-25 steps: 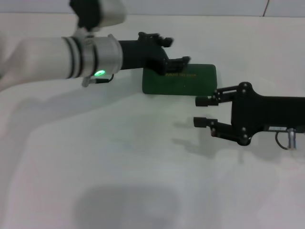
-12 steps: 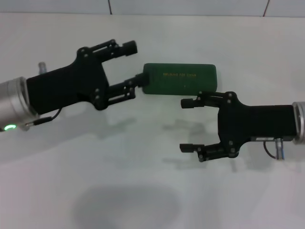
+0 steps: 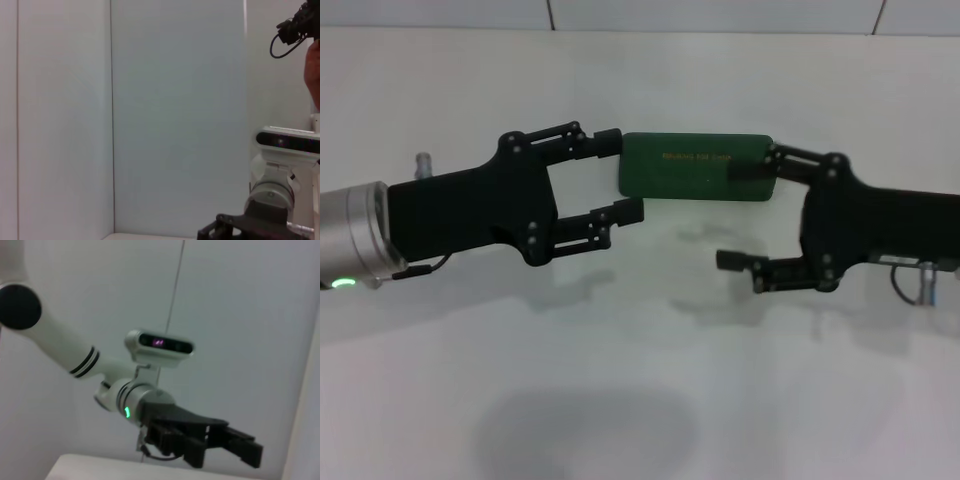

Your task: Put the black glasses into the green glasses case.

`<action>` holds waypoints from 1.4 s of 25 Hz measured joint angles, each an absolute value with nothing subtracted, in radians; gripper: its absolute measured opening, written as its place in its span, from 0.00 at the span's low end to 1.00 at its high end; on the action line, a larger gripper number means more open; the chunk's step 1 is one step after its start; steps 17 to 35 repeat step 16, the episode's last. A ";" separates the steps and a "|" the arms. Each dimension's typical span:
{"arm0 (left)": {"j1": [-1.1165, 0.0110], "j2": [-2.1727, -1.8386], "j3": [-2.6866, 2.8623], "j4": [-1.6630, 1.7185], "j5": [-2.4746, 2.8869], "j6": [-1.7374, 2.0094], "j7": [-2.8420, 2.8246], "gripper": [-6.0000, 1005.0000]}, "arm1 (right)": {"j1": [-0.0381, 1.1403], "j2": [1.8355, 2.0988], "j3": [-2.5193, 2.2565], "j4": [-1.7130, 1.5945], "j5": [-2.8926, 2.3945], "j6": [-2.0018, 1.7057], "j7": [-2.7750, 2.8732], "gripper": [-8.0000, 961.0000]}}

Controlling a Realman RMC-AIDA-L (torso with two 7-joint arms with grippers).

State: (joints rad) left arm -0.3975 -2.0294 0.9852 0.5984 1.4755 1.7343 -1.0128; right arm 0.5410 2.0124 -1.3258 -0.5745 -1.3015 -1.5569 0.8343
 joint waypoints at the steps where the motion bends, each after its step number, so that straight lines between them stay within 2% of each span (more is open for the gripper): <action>1: -0.400 -2.029 0.984 0.598 1.476 1.735 -1.013 0.70 | 0.537 2.012 -1.315 -0.574 -1.301 -1.564 0.834 0.88; 16: -0.404 -2.043 0.983 0.591 1.496 1.739 -1.011 0.70 | 0.511 2.013 -1.263 -0.569 -1.304 -1.581 0.803 0.89; 35: -0.404 -2.043 0.983 0.591 1.496 1.739 -1.011 0.70 | 0.511 2.013 -1.263 -0.569 -1.304 -1.581 0.803 0.89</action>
